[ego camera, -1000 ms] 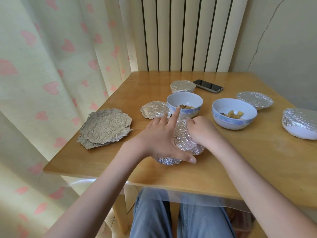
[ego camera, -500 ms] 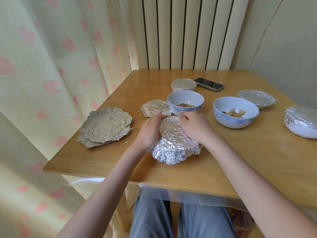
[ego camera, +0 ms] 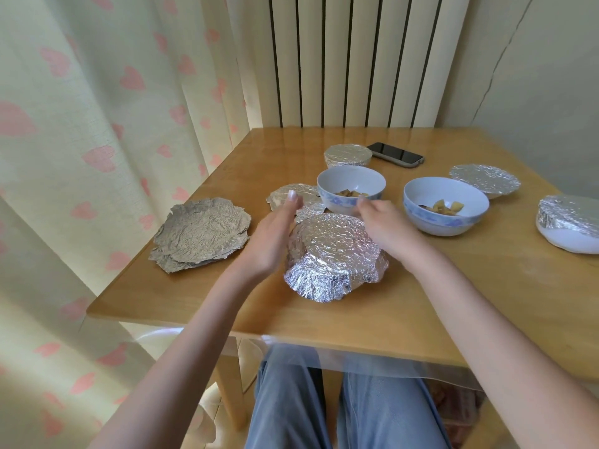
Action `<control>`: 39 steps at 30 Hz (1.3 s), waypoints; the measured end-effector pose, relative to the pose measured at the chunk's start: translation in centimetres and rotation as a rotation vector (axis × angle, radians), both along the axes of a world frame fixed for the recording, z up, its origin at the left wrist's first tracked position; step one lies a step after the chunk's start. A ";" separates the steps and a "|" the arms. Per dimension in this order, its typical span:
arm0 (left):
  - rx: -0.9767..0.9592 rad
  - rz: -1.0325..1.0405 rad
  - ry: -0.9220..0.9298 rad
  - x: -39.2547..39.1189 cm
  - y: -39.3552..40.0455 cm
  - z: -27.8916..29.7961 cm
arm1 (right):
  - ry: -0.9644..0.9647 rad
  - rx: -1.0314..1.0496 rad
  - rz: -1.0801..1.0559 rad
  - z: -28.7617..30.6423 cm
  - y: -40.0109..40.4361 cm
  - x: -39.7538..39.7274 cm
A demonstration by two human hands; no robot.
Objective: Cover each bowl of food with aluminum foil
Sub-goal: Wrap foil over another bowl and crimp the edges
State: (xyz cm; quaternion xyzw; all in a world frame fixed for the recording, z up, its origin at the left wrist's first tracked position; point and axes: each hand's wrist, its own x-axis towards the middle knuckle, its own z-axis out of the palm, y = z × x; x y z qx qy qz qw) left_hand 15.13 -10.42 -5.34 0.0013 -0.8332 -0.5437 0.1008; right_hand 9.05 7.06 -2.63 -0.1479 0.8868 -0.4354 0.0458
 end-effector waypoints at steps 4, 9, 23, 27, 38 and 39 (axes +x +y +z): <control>-0.134 -0.194 -0.038 1.0 0.1 1.0 | 0.017 -0.167 -0.076 -0.3 0.0 0.9; -0.494 -0.320 -0.150 0.6 0.1 1.2 | -0.009 -0.178 -0.096 -1.8 -0.8 1.8; -0.590 -0.272 -0.199 0.8 0.7 1.7 | -0.117 -0.272 -0.207 -2.1 -0.6 2.1; -0.585 -0.312 -0.197 0.9 0.5 1.8 | -0.210 -0.416 -0.260 -1.7 -1.0 2.9; -0.179 -0.148 0.013 -1.4 -0.3 2.4 | 0.129 -0.426 -0.412 -3.6 -1.5 5.8; -0.200 -0.188 -0.022 -2.0 0.2 2.5 | 0.109 -0.441 -0.410 -3.7 -1.9 5.8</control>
